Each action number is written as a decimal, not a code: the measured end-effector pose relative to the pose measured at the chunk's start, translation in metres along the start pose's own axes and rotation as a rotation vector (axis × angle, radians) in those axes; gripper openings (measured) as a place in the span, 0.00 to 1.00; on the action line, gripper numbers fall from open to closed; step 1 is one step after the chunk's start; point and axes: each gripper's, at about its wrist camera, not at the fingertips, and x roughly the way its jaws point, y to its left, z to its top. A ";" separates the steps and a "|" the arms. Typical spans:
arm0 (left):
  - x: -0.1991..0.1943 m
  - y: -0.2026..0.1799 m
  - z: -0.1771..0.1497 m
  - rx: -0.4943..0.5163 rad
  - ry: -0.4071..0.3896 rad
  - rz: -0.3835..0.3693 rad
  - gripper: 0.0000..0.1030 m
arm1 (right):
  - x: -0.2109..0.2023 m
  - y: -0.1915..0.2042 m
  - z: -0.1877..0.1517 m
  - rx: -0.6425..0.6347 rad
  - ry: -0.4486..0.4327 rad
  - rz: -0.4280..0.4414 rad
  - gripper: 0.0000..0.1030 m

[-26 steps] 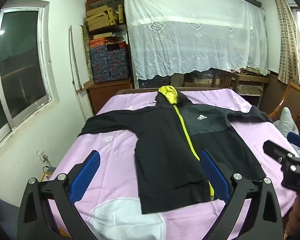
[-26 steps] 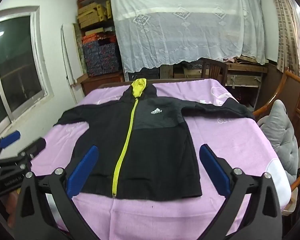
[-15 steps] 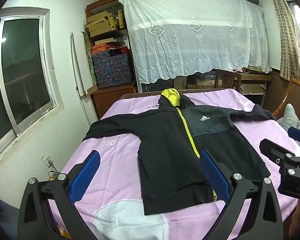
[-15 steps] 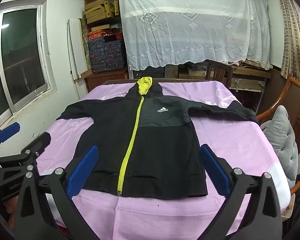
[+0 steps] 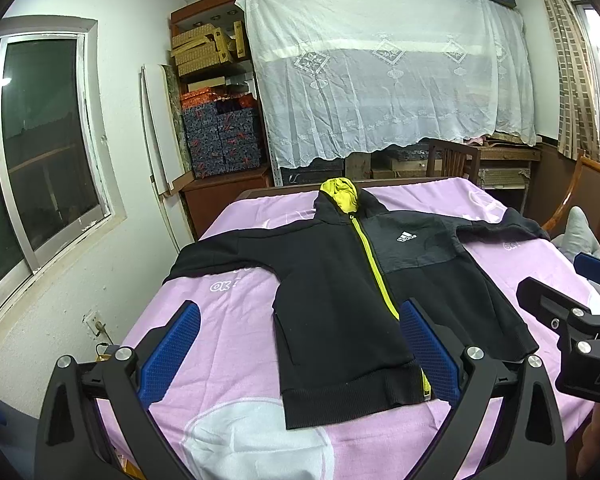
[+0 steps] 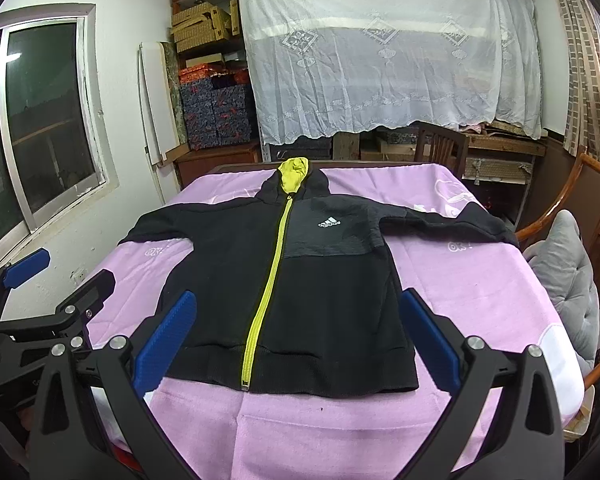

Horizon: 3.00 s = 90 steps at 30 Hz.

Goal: Fold large clothes

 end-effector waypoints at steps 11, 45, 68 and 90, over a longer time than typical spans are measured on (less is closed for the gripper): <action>0.000 0.000 -0.001 -0.001 0.000 -0.002 0.97 | -0.003 0.005 -0.002 -0.010 -0.008 0.004 0.96; -0.001 -0.001 -0.003 0.001 0.003 -0.002 0.97 | -0.002 0.003 -0.004 -0.008 -0.015 0.009 0.96; 0.003 -0.004 -0.011 0.006 0.013 -0.009 0.97 | -0.002 0.003 -0.005 -0.004 -0.012 0.012 0.96; 0.161 0.066 -0.081 -0.294 0.554 -0.368 0.97 | 0.099 -0.129 -0.056 0.203 0.220 -0.031 0.96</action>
